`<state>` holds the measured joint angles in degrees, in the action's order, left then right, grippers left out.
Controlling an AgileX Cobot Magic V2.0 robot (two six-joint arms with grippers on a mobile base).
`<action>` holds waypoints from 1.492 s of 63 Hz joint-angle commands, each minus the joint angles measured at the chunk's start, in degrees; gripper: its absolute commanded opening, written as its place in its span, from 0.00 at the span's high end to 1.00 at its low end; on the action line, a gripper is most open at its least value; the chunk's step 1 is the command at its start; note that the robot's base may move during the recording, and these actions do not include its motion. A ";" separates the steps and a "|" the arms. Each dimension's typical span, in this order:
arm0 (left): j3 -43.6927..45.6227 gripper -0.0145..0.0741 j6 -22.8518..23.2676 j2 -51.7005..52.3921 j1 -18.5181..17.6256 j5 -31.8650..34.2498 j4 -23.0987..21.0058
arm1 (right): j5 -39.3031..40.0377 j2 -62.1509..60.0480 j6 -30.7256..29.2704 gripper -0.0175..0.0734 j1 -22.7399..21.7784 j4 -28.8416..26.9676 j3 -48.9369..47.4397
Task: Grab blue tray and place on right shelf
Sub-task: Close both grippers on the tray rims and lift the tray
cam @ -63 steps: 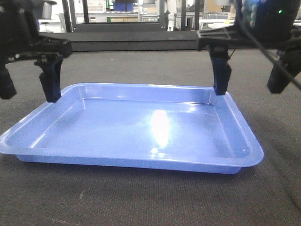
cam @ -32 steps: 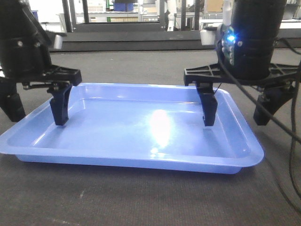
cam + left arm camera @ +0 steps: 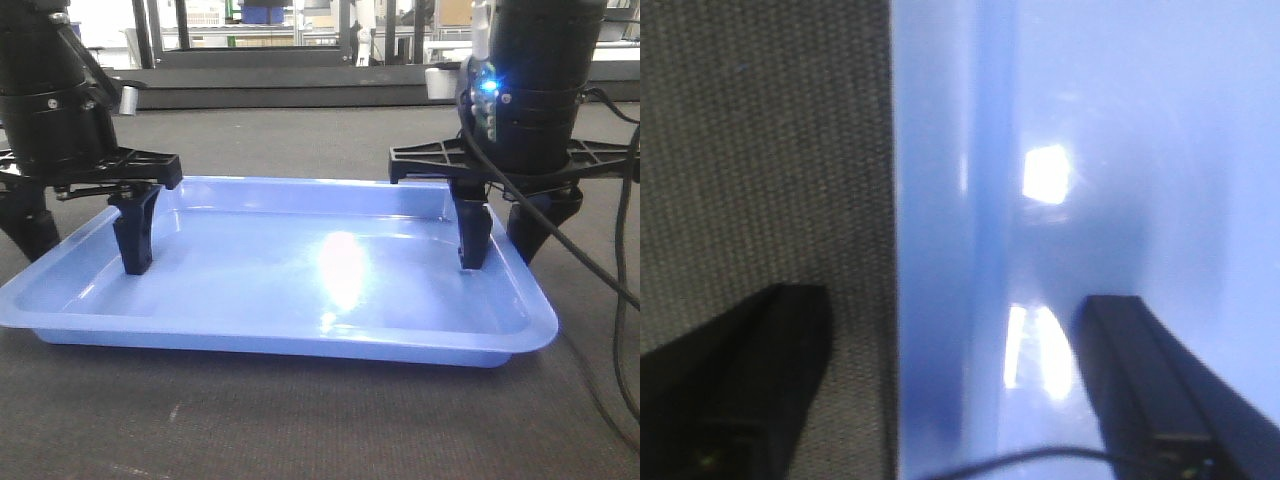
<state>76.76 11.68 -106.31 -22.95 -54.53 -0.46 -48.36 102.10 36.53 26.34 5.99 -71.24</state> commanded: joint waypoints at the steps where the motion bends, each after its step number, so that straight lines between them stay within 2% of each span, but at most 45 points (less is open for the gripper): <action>1: 1.64 0.56 0.32 2.53 0.21 0.70 -0.20 | 0.07 -2.68 -0.61 0.75 -0.23 1.07 -1.45; 7: 1.64 0.83 0.32 2.53 0.21 0.70 -0.20 | 0.25 -2.86 -0.61 0.75 -0.23 1.27 -1.45; 9: 1.64 0.90 0.32 2.53 0.21 0.57 -0.20 | 0.26 -2.98 -0.61 0.75 -0.23 1.48 -1.51; 10: 1.64 0.91 0.32 2.53 0.21 0.47 -0.20 | 0.26 -3.06 -0.61 0.75 -0.23 1.63 -1.51; 14: 2.02 0.87 0.32 2.66 0.21 -0.48 -0.20 | 0.18 -3.67 -0.66 0.75 -0.23 2.19 -1.51; 23: 5.42 0.89 0.32 3.65 0.21 -5.03 -0.20 | 0.14 -6.92 -0.72 0.75 -0.23 4.41 -1.62; 31: 9.19 0.89 0.32 6.44 0.08 -8.03 -0.09 | -0.95 -11.34 -3.59 0.75 -0.23 6.31 -2.08; 47: 16.98 0.89 0.32 12.48 -0.33 -17.08 0.46 | -13.86 -14.71 -10.40 0.75 0.02 6.77 -14.57; 58: 18.38 0.89 0.74 17.08 -1.81 -19.75 0.83 | -18.29 -16.23 -11.23 0.75 1.23 6.82 -21.54; 67: 17.99 0.89 1.72 21.20 -2.97 -22.20 2.83 | -19.28 -18.59 -11.29 0.75 3.49 6.76 -21.22; 79: 13.97 0.89 3.97 27.51 -4.84 -22.20 2.99 | -19.67 -22.35 -11.35 0.75 5.78 6.75 -16.66; 94: 5.29 0.89 8.29 30.29 -11.20 -22.20 2.99 | -18.05 -27.34 -11.35 0.75 5.73 6.75 -8.48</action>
<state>82.59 20.09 -77.87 -31.32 -71.86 1.89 -69.84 78.41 27.77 31.74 10.32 -80.35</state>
